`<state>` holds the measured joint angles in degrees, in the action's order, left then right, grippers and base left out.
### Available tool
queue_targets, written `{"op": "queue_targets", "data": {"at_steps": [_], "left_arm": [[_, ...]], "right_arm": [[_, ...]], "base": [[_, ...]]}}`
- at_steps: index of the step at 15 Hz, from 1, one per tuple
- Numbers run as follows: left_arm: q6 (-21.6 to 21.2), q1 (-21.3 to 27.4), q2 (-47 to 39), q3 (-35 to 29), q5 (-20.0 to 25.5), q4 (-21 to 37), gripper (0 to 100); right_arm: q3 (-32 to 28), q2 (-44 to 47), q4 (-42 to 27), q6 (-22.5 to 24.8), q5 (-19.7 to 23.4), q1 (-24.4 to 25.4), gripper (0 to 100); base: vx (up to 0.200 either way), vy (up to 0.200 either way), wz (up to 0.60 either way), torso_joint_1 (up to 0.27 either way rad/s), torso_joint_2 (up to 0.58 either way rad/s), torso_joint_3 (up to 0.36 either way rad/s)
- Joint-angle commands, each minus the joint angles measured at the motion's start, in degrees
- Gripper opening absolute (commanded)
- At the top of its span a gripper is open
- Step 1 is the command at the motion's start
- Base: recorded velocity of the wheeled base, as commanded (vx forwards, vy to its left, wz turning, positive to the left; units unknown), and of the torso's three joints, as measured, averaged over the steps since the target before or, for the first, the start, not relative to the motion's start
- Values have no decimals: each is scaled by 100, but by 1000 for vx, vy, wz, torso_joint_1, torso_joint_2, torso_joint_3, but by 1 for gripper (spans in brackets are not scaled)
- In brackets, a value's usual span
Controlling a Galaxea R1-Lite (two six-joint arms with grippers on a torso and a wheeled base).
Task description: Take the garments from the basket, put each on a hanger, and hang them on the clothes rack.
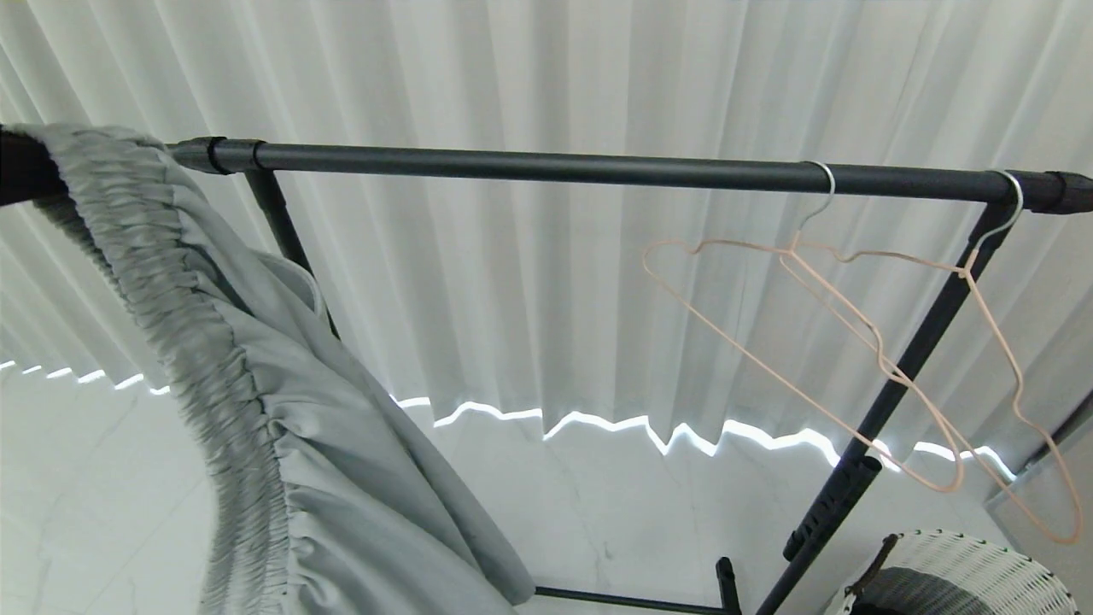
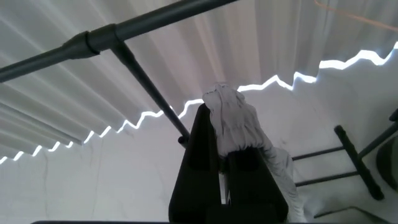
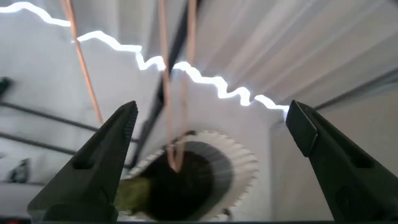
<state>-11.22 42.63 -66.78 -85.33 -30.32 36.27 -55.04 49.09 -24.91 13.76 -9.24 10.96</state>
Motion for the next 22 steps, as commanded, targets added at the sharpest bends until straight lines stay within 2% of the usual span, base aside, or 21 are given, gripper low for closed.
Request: {"op": "queue_targets", "data": {"at_steps": [1, 3, 4, 6, 8, 10, 14, 16, 18, 22], "left_arm": [[-3, 70, 165, 316, 0, 3, 0], [-12, 88, 306, 553, 0, 3, 0], [-12, 96, 332, 571, 0, 3, 0], [-12, 316, 473, 623, 0, 3, 0], [-21, 422, 596, 746, 0, 3, 0], [-83, 422, 701, 825, -9, 3, 0], [-425, 536, 877, 878, -9, 3, 0], [-452, 545, 912, 913, -9, 3, 0], [-452, 545, 948, 966, -9, 3, 0], [-460, 545, 956, 966, -9, 3, 0]], "right_arm": [[125, 312, 12, -243, 186, -15, 100], [152, 663, 21, -577, 572, -112, 100], [160, 769, 21, -577, 678, -182, 100], [152, 1366, 170, -550, 1240, -894, 100], [169, 1867, 610, -506, 1741, -1289, 100], [178, 2377, 926, -330, 1829, -1456, 100], [521, 2948, 1823, -330, 1829, -1456, 100], [758, 3001, 2244, -348, 1847, -1447, 100], [1022, 2975, 2367, -366, 1856, -1447, 100], [1127, 2983, 2693, -506, 1882, -1447, 100]], "base": [[0, 0, 0, 0, 0, 0], [0, 0, 0, 0, 0, 0], [0, 0, 0, 0, 0, 0], [0, 0, 0, 0, 0, 0], [0, 0, 0, 0, 0, 0], [0, 0, 0, 0, 0, 0], [0, 0, 0, 0, 0, 0], [0, 0, 0, 0, 0, 0], [0, 0, 0, 0, 0, 0], [0, 0, 0, 0, 0, 0]]}}
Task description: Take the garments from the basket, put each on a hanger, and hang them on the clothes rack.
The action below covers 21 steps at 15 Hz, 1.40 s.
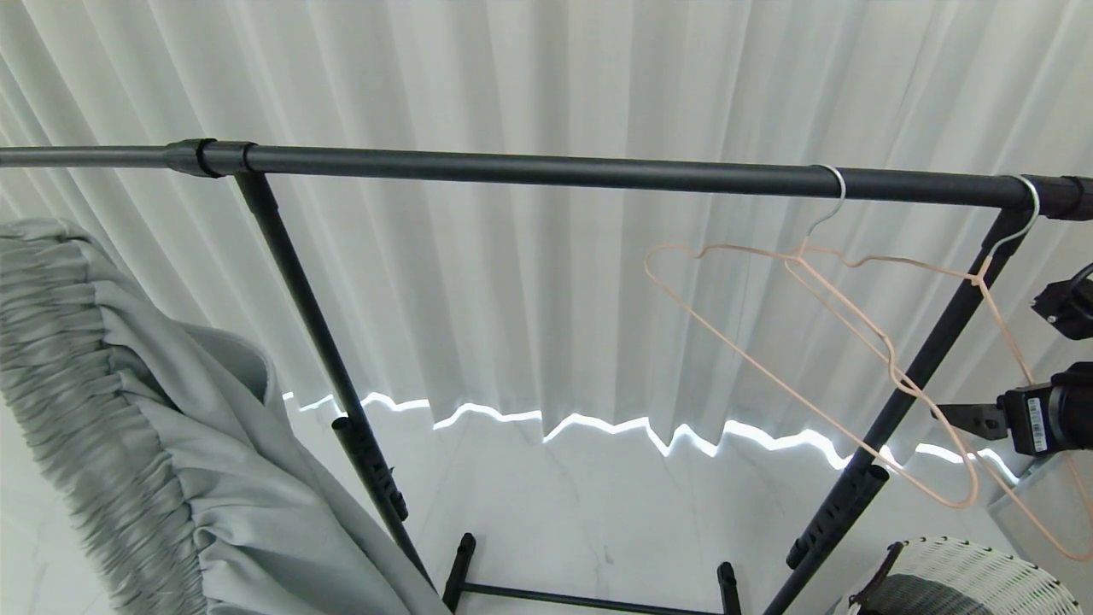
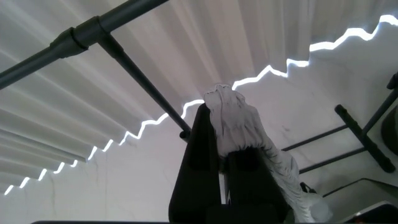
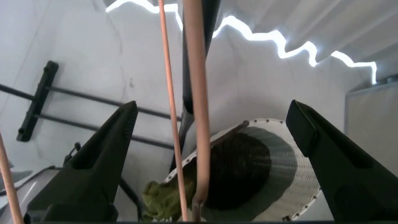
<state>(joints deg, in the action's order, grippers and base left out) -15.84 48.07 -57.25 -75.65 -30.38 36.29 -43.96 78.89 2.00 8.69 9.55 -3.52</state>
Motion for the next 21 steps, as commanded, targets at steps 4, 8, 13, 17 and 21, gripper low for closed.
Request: {"op": "queue_targets", "data": {"at_steps": [4, 8, 13, 17, 21], "left_arm": [[2, 1, 3, -11, -3, 1, 0], [-7, 1, 56, -2, -3, 1, 0], [-86, 1, 100, 24, -3, 1, 0], [-86, 1, 188, 104, -3, 1, 0], [-95, 10, 355, 244, -3, 1, 0]], "right_arm": [[19, -22, 81, -8, 109, 1, 0], [19, -110, 73, -25, 118, 1, 0], [37, -356, 37, -69, 118, 1, 0], [28, -778, 81, -403, 127, 10, 0], [239, -1552, -7, -562, 127, 1, 0]], "base": [[0, 0, 0, 0, 0, 0], [0, 0, 0, 0, 0, 0], [0, 0, 0, 0, 0, 0], [0, 0, 0, 0, 0, 0], [0, 0, 0, 0, 0, 0]]}}
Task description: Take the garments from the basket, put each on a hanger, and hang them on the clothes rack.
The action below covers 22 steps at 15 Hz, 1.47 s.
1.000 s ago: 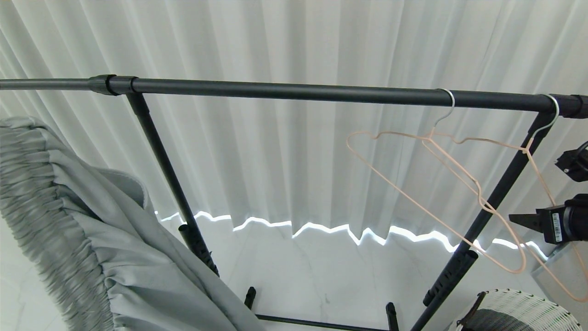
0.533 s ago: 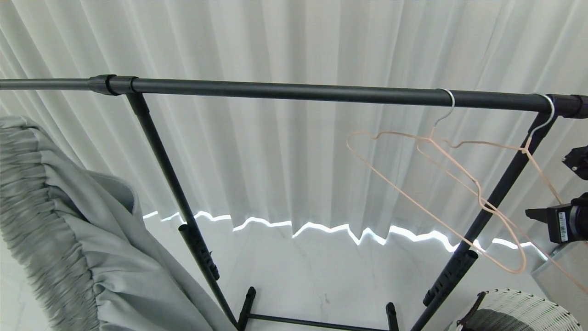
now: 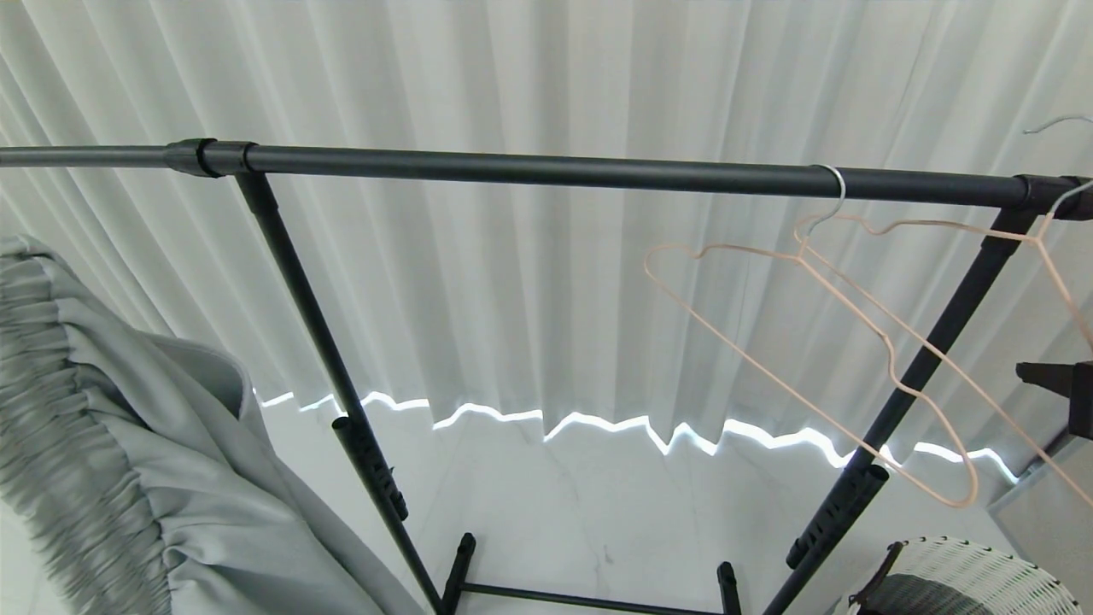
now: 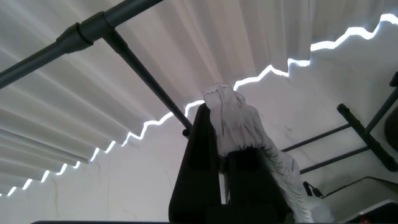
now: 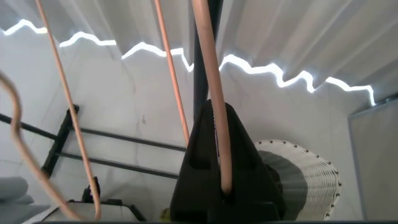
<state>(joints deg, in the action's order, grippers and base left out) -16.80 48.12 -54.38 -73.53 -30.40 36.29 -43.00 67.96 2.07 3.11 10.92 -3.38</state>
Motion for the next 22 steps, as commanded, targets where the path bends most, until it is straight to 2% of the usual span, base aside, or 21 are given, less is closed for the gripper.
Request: {"op": "queue_targets", "data": {"at_steps": [1, 2, 5, 7, 12, 18, 22], "left_arm": [[1, 5, 68, 41, -1, 1, 0], [1, -4, 68, 41, -1, 1, 0], [-8, -4, 59, 58, -1, 1, 0], [-16, -4, 68, 85, -9, 1, 0], [-8, -4, 156, 138, -9, 1, 0], [-8, -13, 323, 278, -18, 1, 0], [1, -13, 349, 305, -18, 1, 0]], "right_arm": [[301, -723, -67, -3, -20, -23, 0], [380, -855, -128, -3, -29, -31, 0], [635, -1769, -928, 6, -38, -58, 0], [643, -2296, -1526, 6, -46, -58, 0], [643, -3017, -2255, 23, -328, -49, 0], [608, -3333, -2387, 49, -328, -49, 0], [573, -3254, -1763, 155, -275, 21, 0]], "base": [[0, 0, 0, 0, 0, 0], [0, 0, 0, 0, 0, 0], [0, 0, 0, 0, 0, 0], [-200, 0, 0, 0, 0, 10], [-200, 0, 0, 0, 1, 4], [-200, 0, 0, -1, 2, 6], [-50, 0, 0, 2, 3, 2]]}}
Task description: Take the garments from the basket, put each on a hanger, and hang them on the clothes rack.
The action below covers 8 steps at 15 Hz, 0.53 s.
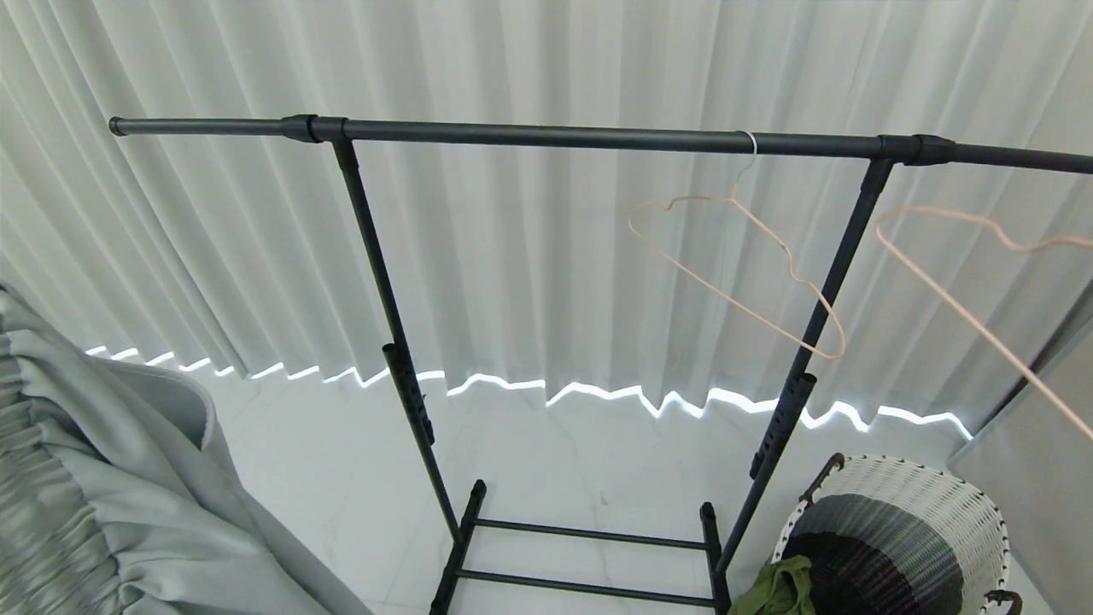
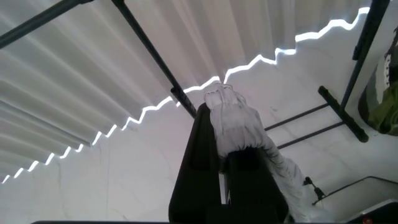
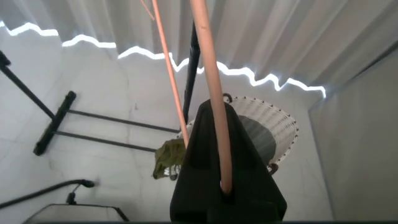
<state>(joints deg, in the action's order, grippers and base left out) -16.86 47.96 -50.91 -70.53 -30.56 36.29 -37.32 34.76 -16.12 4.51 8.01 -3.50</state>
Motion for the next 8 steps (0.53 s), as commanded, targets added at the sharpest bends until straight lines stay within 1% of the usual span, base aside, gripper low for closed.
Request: {"op": "queue_targets", "data": {"at_steps": [1, 3, 4, 6, 8], "left_arm": [[-2, 3, 11, 13, -2, 1, 0], [16, 3, 20, 57, -2, -8, 0], [7, 3, 20, 101, -2, -122, 0], [-2, -6, 11, 233, -2, -412, 0], [-10, -23, -24, 277, -2, -527, 0]], "right_arm": [[-4, 93, 117, 129, 16, 69, 0], [-57, 93, 126, 296, 16, 104, 0], [-83, 84, 126, 358, 16, 104, 0], [-136, 75, 117, 366, 8, 104, 0], [-206, 119, 126, 375, 25, 113, 0]], "base": [[0, 0, 0, 0, 0, 0], [0, 0, 0, 0, 0, 0], [0, 0, 0, 0, 0, 0], [0, 0, 0, 0, 0, 0], [0, 0, 0, 0, 0, 0]]}}
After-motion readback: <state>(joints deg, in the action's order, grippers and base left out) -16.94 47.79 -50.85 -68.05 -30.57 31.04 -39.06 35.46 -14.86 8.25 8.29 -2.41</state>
